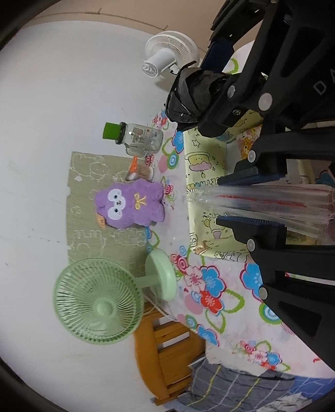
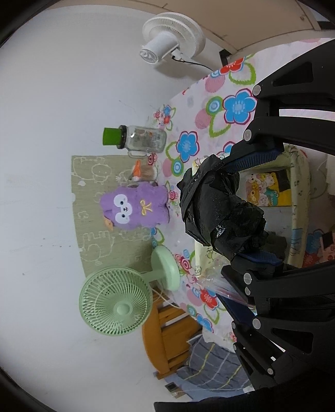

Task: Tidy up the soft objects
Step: 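Lift both bags and carry them over the fabric box, then lower both bags into the box and open both grippers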

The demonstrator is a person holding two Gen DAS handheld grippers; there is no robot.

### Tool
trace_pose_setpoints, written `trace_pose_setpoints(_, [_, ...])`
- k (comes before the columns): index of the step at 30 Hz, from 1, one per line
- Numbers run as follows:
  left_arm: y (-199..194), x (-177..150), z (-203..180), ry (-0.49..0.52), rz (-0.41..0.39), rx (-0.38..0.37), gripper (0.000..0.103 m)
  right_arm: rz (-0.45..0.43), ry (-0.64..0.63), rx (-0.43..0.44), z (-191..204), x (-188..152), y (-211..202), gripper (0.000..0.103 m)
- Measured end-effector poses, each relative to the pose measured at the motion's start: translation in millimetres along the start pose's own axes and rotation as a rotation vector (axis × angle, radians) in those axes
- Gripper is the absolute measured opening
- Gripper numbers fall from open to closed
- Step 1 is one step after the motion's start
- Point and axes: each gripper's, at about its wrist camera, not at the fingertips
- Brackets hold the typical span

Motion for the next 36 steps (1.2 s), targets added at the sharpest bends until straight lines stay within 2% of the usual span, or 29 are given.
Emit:
trace_pose_setpoints(4, [13,-2,5,-0.021,0.019,0.000,0.034,0.019,-0.006,0.010,1,-2,14,0.058])
trace_pose_setpoints(7, [18,-4,7,-0.021,0.028,-0.019,0.047,0.027,-0.004,0.014,2,-3,21,0.058])
trace_pose_setpoints(9, [20,-5,8,-0.023,0.030,-0.014,0.065,0.030,-0.002,0.021,2,-4,25,0.058])
trace_pose_setpoints(12, [22,-5,10,-0.024,0.029,0.002,0.075,0.039,0.003,0.028,2,-5,31,0.064])
trace_pose_setpoints(18, [23,-6,13,-0.024,0.045,0.005,0.092,0.037,-0.001,0.031,1,-5,34,0.084])
trace_pose_setpoints(20, [21,-6,11,-0.018,0.041,0.014,0.094,0.036,-0.002,0.025,0,-6,33,0.090])
trace_pose_setpoints(33, [-6,-2,5,-0.004,0.008,0.027,0.101,-0.004,-0.003,-0.001,0,-2,2,0.091])
trace_pose_setpoints(36, [-18,0,3,0.001,-0.012,0.028,0.101,-0.021,-0.002,-0.006,0,-1,-9,0.094])
Point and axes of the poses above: each gripper's, at about its wrist camera, not at the fingertips, and y roughly the way its jaws point, z to its left, x to its top, and after that the axes turned 4 degrees about -z, right-handed
